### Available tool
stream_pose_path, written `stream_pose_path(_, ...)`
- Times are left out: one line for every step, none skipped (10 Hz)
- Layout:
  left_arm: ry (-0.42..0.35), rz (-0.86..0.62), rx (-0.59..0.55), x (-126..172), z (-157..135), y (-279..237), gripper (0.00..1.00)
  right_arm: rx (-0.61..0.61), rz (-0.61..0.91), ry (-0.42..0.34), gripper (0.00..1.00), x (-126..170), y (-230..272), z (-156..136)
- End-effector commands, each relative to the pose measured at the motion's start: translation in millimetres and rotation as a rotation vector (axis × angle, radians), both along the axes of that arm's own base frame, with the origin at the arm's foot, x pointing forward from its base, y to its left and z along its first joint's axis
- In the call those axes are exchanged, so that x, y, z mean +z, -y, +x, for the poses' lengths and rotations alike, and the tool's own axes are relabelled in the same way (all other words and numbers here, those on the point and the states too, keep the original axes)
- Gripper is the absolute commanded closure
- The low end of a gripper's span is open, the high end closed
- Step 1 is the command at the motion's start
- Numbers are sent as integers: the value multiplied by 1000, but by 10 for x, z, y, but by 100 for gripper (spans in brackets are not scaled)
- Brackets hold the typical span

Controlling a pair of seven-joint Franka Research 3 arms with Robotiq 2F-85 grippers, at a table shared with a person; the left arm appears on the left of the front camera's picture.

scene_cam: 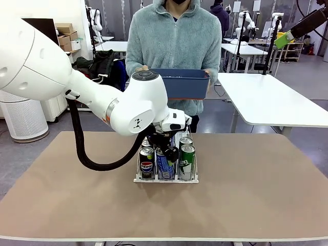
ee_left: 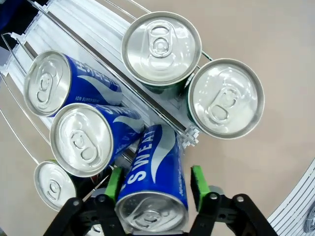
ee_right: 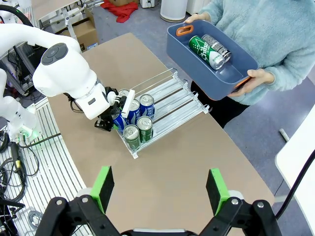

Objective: Fill the beverage cans into the dispenser.
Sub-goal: Place the picked Ionic drink in the line of the Automatic Can Dispenser with the same cans.

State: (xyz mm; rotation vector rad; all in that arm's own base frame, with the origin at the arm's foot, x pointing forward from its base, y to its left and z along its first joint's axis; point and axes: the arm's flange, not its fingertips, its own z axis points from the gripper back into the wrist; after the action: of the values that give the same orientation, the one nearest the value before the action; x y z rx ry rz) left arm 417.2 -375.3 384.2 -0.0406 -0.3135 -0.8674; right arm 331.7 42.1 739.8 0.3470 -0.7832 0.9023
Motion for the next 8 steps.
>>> stream_pose_path(-27,3,-6,76,-29,-9,4,2,-2,-1,0,-6,-11,-2)
stream_pose_path(-13,11,3,133,-60,3,3,2,-2,-1,0,-6,-11,-2)
stream_pose_path(12,21,13,192,-83,34,0,2,-2,-1,0,-6,-11,-2)
stream_pose_path(43,11,4,280,-124,47,0,2,-2,-1,0,-6,-11,-2)
stream_pose_path(72,14,-4,381,-170,59,0,2,-2,-1,0,-6,-11,-2)
stream_pose_path(100,19,-2,457,-219,77,0,2,-2,-1,0,-6,-11,-2)
stream_pose_path(129,24,-3,514,-268,102,0,2,-2,-1,0,-6,-11,-2)
stream_pose_path(164,36,-3,566,-339,122,0,2,-2,-1,0,-6,-11,-2)
